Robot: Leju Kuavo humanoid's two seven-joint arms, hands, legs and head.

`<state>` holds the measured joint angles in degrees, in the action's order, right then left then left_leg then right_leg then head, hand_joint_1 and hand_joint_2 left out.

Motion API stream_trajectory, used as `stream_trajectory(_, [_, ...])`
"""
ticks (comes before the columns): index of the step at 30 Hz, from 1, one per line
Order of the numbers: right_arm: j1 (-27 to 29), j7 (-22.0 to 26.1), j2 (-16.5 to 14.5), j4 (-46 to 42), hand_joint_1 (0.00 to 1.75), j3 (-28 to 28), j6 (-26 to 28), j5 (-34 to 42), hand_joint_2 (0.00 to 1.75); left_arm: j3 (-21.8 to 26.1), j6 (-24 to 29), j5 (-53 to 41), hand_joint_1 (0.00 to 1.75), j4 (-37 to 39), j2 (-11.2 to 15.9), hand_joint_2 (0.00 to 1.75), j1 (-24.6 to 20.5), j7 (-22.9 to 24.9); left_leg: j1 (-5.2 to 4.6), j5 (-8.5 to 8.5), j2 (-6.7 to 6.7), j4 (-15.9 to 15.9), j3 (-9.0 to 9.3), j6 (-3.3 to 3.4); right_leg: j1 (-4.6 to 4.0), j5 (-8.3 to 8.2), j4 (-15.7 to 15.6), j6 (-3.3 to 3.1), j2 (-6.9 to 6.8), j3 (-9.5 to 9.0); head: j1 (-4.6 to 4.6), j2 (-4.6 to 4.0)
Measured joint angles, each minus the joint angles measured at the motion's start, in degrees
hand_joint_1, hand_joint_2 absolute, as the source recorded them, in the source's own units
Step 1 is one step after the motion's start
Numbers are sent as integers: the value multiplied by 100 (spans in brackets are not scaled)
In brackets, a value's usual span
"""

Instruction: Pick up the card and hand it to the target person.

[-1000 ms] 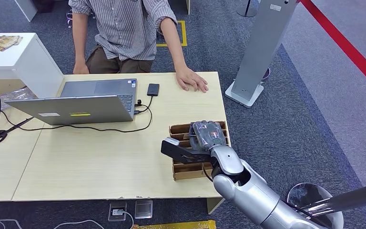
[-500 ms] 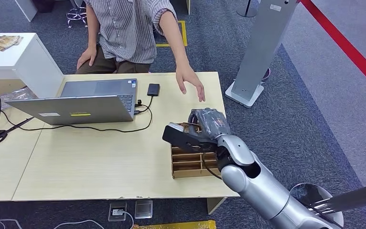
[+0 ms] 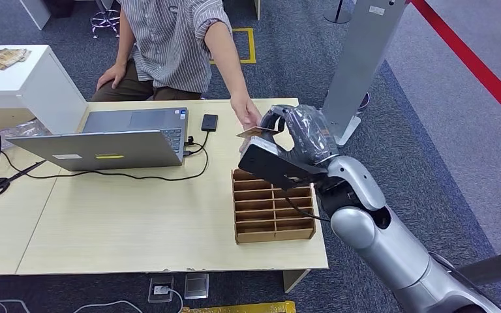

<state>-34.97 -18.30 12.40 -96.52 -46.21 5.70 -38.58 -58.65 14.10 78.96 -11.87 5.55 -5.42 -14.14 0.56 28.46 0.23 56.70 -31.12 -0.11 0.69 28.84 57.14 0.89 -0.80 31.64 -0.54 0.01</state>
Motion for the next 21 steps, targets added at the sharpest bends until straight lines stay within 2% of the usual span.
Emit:
stream_trajectory(7, [39, 768, -172, 734, 140, 58, 1121, -338, 175, -1, -31, -20, 0, 0, -25, 175, -39, -11, 0, 0, -1, 0, -1, 0, 0, 0, 0, 0, -1, 0, -3, 0])
stream_trajectory(12, [68, 1081, -326, 1329, 140, 68, 1771, -445, 175, -1, -30, -25, 0, 0, -40, 175, -82, -11, 0, 0, -1, 0, -2, 0, 0, 0, 1, 0, -1, 1, -1, -1])
stream_trajectory(20, [93, 1181, -456, 1790, 140, 66, 2095, -549, 175, -1, -29, -26, 0, 0, -51, 175, -94, -19, 0, 0, -2, 0, -2, 0, 0, 0, 0, 0, -2, 1, 3, 1])
stream_trajectory(21, [100, 1196, -487, 1906, 105, 65, 2164, -560, 175, -1, -27, -34, 0, 0, -53, 175, -94, -23, 0, 0, -2, 0, -2, 0, 0, 0, 0, 0, -3, 1, 1, 0])
